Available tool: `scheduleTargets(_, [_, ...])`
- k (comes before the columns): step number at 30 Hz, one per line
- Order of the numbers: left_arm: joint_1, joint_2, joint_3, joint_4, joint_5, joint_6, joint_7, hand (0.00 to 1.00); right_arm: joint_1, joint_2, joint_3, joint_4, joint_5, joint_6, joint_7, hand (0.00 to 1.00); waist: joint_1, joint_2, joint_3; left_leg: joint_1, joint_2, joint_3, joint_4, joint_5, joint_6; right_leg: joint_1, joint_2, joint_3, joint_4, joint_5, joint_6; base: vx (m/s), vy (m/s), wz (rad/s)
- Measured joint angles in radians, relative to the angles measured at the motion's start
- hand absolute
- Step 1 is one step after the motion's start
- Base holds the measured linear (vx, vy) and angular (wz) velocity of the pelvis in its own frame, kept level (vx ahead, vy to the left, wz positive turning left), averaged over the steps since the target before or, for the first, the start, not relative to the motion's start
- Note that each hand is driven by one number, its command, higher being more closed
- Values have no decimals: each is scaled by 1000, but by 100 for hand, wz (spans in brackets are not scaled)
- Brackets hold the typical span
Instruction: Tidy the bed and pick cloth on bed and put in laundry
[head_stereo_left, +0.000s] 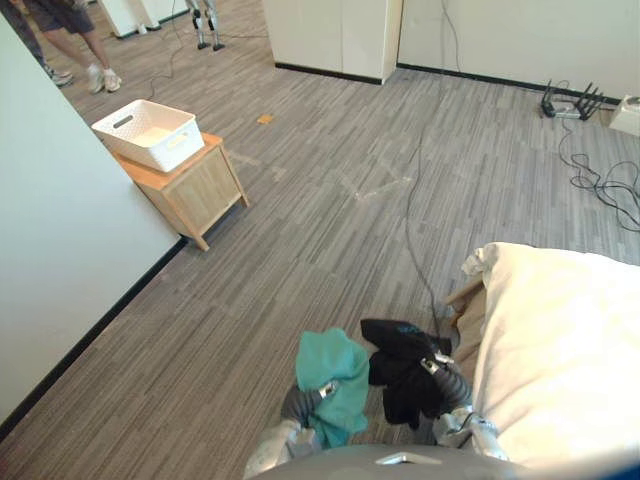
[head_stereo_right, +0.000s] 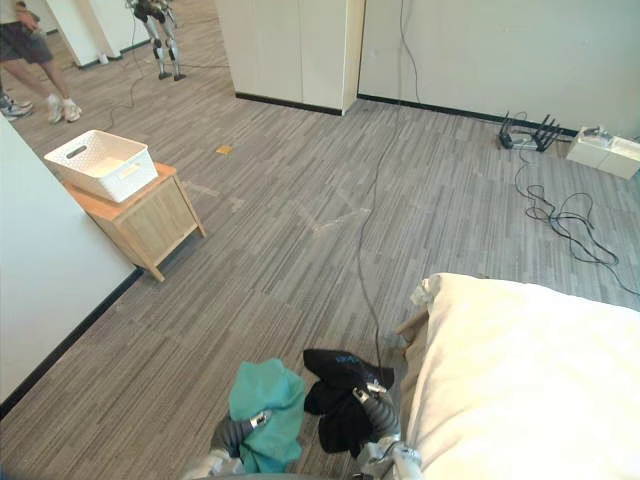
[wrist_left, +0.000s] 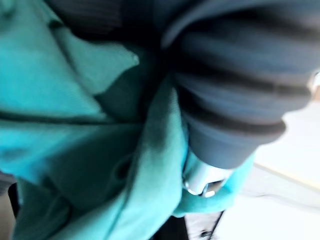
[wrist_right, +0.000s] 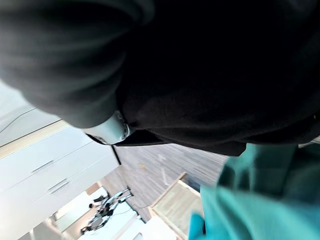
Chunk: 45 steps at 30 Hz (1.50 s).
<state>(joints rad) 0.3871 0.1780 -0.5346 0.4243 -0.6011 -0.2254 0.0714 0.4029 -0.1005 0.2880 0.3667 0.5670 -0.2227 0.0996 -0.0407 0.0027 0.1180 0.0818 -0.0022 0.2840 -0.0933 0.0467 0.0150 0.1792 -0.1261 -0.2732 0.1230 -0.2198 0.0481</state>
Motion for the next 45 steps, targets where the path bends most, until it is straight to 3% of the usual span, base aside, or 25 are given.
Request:
scheduleTargets(2, [4,0,-24,-14,-17,-7,22,100,25,-6,12,0,2,5,-23,100,-6,2,17,-71,23,15,148,-74,-11,-8,-5,5,1,-6,-5,-27,10,-4])
scheduleTargets(3, [0,-14,-23,-20,-20,-24,22,100,28,-25,23,-5,3,11,-31,100,5,21,41,-119,60,33,292,-150,-16,-4,5,16,7,-5,-6,-1,18,-32])
scheduleTargets(6, [-2,-17,-14,-20,-42,-31,22,100,36,-46,45,-28,3,14,-38,100,3,50,58,-148,104,37,431,-217,-23,12,20,48,16,-9,-7,39,53,-29])
scheduleTargets(11, [-5,-14,-6,-32,-58,-35,23,100,74,-37,80,-105,-2,14,-41,100,-1,31,76,-108,99,50,431,-210,-19,45,15,77,-1,-10,-5,104,-21,-17])
scheduleTargets(13, [-8,-16,-14,-33,-63,-37,24,100,77,-37,84,-105,-3,14,-42,100,2,5,101,-148,98,62,529,-215,-31,86,-9,88,-22,-3,-2,136,21,-17])
scheduleTargets(14, [-3,-20,-34,-40,-79,-39,25,100,72,-49,80,-105,-3,13,-43,100,6,13,99,-145,66,30,405,-220,-39,88,-19,103,-31,0,4,128,75,-31])
scheduleTargets(15, [-3,-19,-57,-45,-87,-43,28,100,79,-63,80,-97,-4,11,-43,100,2,35,98,-138,71,28,330,-118,-1,82,-14,110,-45,-1,11,107,98,-35])
scheduleTargets(16, [-5,-18,-58,-38,-87,-43,33,100,73,-66,83,-79,-4,11,-43,100,3,30,95,-133,64,42,324,-114,-3,82,-22,118,-53,1,15,115,102,-28])
scheduleTargets(21, [-35,-4,-45,-35,-130,-56,47,100,64,-55,111,-67,-28,-2,-41,100,6,1,104,-149,56,73,350,-165,9,68,-44,122,-50,2,37,118,40,-13])
scheduleTargets(24, [-32,-23,-48,-33,-129,-59,47,100,70,-57,99,-62,-41,-4,-38,100,19,-7,102,-157,56,84,396,-248,18,8,-67,124,106,-41,94,76,77,-10])
scheduleTargets(26, [-18,-29,-48,-28,-124,-73,46,100,81,-44,104,-63,-42,-14,-37,100,35,-24,84,-119,18,89,376,-271,34,-174,-143,122,513,-46,133,197,176,6])
scheduleTargets(27, [-3,-19,-48,-34,-120,-90,52,100,88,-33,105,-63,-42,-21,-37,100,33,-57,84,-88,-17,82,359,-283,46,-262,-202,123,707,24,132,200,137,22])
scheduleTargets(28, [0,-16,-50,-34,-118,-100,57,100,92,-26,105,-63,-43,-25,-37,100,31,-63,83,-64,-27,71,351,-287,52,-294,-221,125,780,83,126,252,133,35])
scheduleTargets(29, [4,-17,-53,-30,-117,-111,63,100,95,-23,113,-66,-45,-34,-37,100,25,-43,82,-27,-30,50,336,-293,67,-338,-230,124,887,90,89,269,110,43])
scheduleTargets(31, [6,-6,-53,-27,-118,-130,70,100,97,-23,126,-69,-64,-48,-35,100,18,-49,83,25,-26,-2,310,-298,68,-381,-213,97,943,6,65,280,62,60])
scheduleTargets(32, [4,-5,-53,-16,-119,-135,73,100,99,-23,136,-74,-65,-58,-35,100,5,-49,83,62,-17,-35,288,-296,63,-405,-192,66,924,-39,57,307,-27,73])
scheduleTargets(34, [3,-4,-54,-5,-119,-131,89,100,99,-24,148,-76,-65,-75,-37,100,-6,-45,85,121,-4,-82,257,-295,59,-439,-168,17,842,-72,39,385,-76,92])
scheduleTargets(36, [-13,-5,-54,16,-119,-122,91,100,96,-24,156,-76,-64,-90,-41,100,-8,-34,93,185,20,-137,242,-302,53,-471,-132,-15,659,-63,29,352,-133,91])
scheduleTargets(38, [-23,-6,-53,30,-119,-105,92,100,92,-22,158,-74,-65,-101,-42,100,-22,-24,98,216,43,-175,240,-320,27,-475,-103,-12,465,6,24,363,-204,93])
scheduleTargets(39, [-24,5,-54,32,-119,-102,91,100,92,-16,160,-71,-69,-110,-45,100,-28,-25,100,254,56,-206,236,-362,-30,-455,-83,19,263,218,10,528,-330,95])
scheduleTargets(40, [-32,1,-55,42,-119,-98,91,100,83,-16,156,-67,-71,-115,-47,100,-30,-17,101,267,67,-218,237,-374,-45,-441,-69,17,267,243,-55,533,-328,71])
scheduleTargets(41, [-38,-13,-55,51,-120,-93,92,100,67,-26,153,-59,-72,-116,-54,100,-21,7,108,270,85,-217,239,-376,-48,-439,-53,9,275,240,-56,453,-321,23])
scheduleTargets(42, [-38,-16,-57,45,-120,-101,88,100,66,-31,153,-82,-81,-120,-71,100,-18,34,125,268,94,-213,251,-355,-66,-459,-67,8,368,172,-74,254,-200,18])
scheduleTargets(44, [-37,-18,-56,54,-124,-103,88,100,68,-31,157,-97,-83,-122,-75,100,-35,40,132,269,104,-213,255,-350,-74,-489,-86,-4,454,99,-82,247,-223,33])
scheduleTargets(45, [-42,-19,-54,69,-132,-109,88,100,64,-33,161,-110,-86,-118,-77,100,-40,42,133,259,116,-212,279,-351,-74,-498,-82,-19,498,32,-71,269,-243,25])
